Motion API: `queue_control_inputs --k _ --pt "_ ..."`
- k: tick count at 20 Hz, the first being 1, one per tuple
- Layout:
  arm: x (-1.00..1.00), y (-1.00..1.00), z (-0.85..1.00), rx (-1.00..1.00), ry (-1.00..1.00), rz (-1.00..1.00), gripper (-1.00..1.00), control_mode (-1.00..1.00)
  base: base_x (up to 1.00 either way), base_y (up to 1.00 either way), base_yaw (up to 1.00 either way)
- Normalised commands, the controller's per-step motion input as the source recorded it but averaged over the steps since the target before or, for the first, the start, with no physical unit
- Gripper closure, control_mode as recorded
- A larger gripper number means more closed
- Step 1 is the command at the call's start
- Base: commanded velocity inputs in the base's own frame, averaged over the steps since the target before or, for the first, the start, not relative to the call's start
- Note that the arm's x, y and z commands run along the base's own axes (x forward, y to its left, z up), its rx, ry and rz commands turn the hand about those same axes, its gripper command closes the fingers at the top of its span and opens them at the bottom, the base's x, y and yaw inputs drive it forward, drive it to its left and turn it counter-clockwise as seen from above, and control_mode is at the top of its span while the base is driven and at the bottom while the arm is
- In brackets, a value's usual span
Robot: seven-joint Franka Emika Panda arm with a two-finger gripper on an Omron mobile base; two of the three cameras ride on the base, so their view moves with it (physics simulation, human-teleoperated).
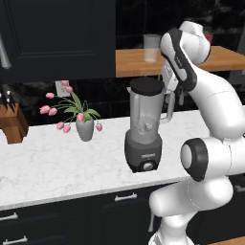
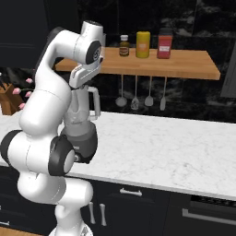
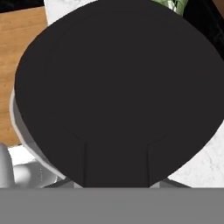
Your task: Close the lid blender by securely placing the lid on top.
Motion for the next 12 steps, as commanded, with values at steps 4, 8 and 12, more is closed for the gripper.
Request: queue_control_inputs --k 4,8,12 --pt "-0.06 0.0 -0.09 -0.07 0.02 0.08 1.0 -1.0 0.0 0.0 0.0" --pt "-0.43 0.0 -0.03 -0.01 0.0 0.1 1.0 -1.0 0.0 0.0 0.0" --pt "-0.03 0.0 0.0 0.0 -0.01 0.0 1.0 -1.0 0.0 0.0 0.0"
